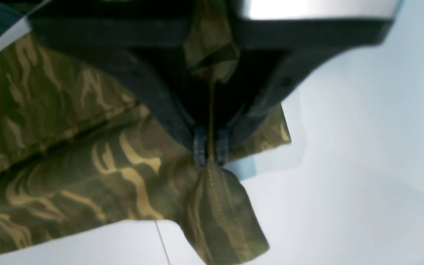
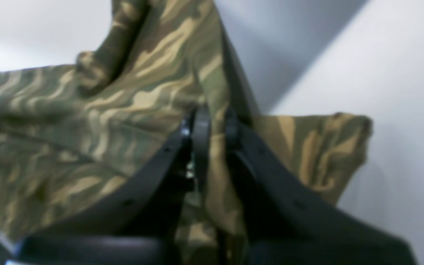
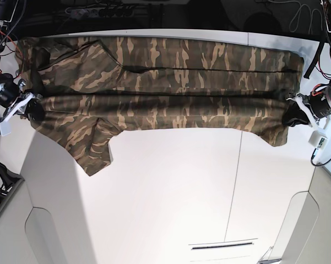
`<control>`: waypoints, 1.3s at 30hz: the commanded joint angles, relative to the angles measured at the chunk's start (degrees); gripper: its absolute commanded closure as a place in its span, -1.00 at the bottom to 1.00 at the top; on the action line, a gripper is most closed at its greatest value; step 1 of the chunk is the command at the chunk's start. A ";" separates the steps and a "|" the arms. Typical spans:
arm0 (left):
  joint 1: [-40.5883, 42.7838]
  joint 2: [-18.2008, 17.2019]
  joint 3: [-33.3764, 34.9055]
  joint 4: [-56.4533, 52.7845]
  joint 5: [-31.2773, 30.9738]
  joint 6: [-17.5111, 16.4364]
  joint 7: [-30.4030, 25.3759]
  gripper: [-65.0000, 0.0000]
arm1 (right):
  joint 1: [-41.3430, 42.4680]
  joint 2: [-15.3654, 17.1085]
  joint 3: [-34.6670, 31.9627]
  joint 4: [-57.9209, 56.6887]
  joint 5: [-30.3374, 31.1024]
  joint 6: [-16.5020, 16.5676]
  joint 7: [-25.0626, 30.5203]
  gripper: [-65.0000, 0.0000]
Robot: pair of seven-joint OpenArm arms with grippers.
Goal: Fold the T-shirt properly
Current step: 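Fold the hem up over the shoulder edge with both grippers, then regrasp the folded edge with the right gripper near the sleeve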
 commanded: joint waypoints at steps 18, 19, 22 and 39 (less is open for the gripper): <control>0.15 3.15 -0.61 0.90 2.19 -0.62 -0.68 1.00 | 4.37 -4.59 1.38 0.72 -9.03 -2.05 15.76 -0.10; 0.15 3.15 -0.61 0.90 2.21 -0.62 -0.66 1.00 | 5.35 -5.70 1.38 0.61 -10.45 -2.16 15.98 -0.10; 0.15 3.15 -0.61 0.90 2.19 -0.62 -0.61 1.00 | 7.85 -8.61 1.20 -1.20 -13.33 -2.14 17.40 -0.10; 0.13 3.15 -0.61 0.90 2.16 -0.62 -1.46 1.00 | 18.82 -10.47 -6.99 -25.29 -20.46 -1.77 22.97 -0.09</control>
